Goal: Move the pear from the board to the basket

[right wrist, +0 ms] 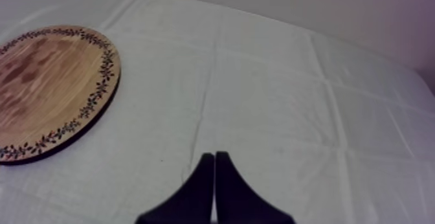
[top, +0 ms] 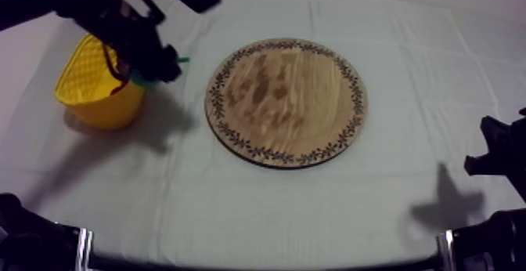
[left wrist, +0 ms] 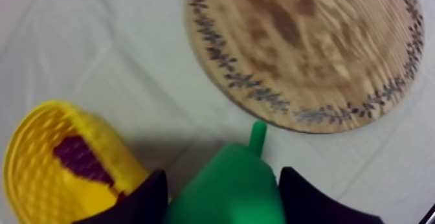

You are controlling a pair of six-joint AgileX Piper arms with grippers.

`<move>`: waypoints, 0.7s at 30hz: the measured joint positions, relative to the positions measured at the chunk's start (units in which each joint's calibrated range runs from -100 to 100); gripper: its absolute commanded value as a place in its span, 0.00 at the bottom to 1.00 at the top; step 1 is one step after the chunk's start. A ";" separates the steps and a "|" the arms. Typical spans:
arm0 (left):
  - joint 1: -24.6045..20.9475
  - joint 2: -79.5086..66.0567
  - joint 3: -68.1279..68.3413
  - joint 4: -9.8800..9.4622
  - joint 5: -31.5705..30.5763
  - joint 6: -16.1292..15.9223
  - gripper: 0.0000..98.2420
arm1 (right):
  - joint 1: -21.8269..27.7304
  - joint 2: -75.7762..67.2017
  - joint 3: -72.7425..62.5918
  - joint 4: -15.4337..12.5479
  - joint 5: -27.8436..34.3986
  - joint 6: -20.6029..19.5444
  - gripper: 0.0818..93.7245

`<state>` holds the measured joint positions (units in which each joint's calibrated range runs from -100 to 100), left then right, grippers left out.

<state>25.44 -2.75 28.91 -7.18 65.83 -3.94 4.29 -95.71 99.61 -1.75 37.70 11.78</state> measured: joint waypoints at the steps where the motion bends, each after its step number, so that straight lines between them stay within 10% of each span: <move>1: -1.02 -1.64 0.30 -0.19 0.53 0.14 0.56 | 0.00 0.00 0.00 0.00 0.00 0.00 0.00; 21: -15.61 4.05 -5.05 -4.98 -3.13 5.17 0.53 | 0.00 0.00 0.00 0.00 0.00 0.00 0.00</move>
<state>9.83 1.30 23.86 -12.16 62.69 1.24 4.29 -95.71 99.61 -1.75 37.70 11.78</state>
